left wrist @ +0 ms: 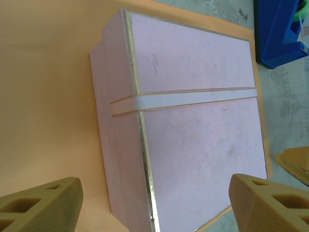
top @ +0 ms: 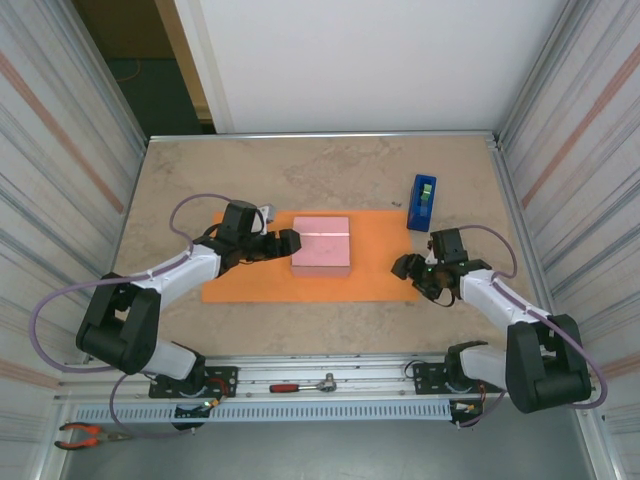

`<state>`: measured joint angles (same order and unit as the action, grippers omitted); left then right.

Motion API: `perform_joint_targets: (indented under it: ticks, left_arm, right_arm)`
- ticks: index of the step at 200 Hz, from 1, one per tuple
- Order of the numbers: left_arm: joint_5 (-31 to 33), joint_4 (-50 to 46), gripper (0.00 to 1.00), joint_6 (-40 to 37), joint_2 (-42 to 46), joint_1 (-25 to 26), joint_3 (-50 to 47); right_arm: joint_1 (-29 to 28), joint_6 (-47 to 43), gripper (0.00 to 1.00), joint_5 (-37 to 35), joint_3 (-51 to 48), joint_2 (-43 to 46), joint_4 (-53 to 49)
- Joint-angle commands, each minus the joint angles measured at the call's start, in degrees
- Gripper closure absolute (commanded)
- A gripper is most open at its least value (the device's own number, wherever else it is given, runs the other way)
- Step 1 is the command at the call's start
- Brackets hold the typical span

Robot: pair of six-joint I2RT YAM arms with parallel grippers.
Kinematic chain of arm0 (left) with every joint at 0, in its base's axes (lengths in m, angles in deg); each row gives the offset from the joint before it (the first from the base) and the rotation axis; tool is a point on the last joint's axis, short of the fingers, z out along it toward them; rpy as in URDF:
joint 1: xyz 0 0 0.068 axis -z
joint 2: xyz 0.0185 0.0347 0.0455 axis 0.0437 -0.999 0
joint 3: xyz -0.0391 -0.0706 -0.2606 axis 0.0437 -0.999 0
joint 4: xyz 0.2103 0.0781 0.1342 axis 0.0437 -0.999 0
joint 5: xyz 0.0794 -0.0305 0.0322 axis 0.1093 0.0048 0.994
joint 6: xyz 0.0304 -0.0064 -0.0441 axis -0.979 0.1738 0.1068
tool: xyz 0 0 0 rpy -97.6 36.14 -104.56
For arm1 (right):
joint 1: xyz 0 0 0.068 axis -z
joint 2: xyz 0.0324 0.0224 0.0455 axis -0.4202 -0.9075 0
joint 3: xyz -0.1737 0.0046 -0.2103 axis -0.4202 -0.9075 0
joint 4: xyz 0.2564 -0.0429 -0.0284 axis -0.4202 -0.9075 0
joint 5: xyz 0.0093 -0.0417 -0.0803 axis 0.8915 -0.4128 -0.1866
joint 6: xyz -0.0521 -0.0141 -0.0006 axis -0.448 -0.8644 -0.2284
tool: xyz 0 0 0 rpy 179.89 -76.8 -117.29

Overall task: Wrap the gift box in paper
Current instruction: First fold the wrapping paper around the gift box.

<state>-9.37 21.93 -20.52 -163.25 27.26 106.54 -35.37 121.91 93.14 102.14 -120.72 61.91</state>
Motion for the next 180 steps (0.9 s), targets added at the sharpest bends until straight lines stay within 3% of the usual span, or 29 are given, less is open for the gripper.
perform_joint_targets:
  ticks: [1,56,102,180]
  left_arm:
    - [-0.46,1.16,0.2,-0.77,-0.58,0.21,0.62]
    - [-0.67,1.69,0.2,-0.64,-1.15,0.21,0.7]
    - [-0.81,1.78,0.2,-0.76,-1.56,0.12,0.99]
    - [-1.42,2.05,0.2,-0.96,-2.29,-0.14,1.52]
  right_arm:
    - [0.84,-0.82,0.3,-2.37,-1.41,0.71,-4.16]
    - [-1.91,-1.27,0.35,5.29,-1.99,-5.76,3.94]
    - [-8.24,1.06,0.37,3.24,1.63,-5.86,8.98]
    - [-6.92,-4.41,0.33,3.87,10.78,-11.3,14.52]
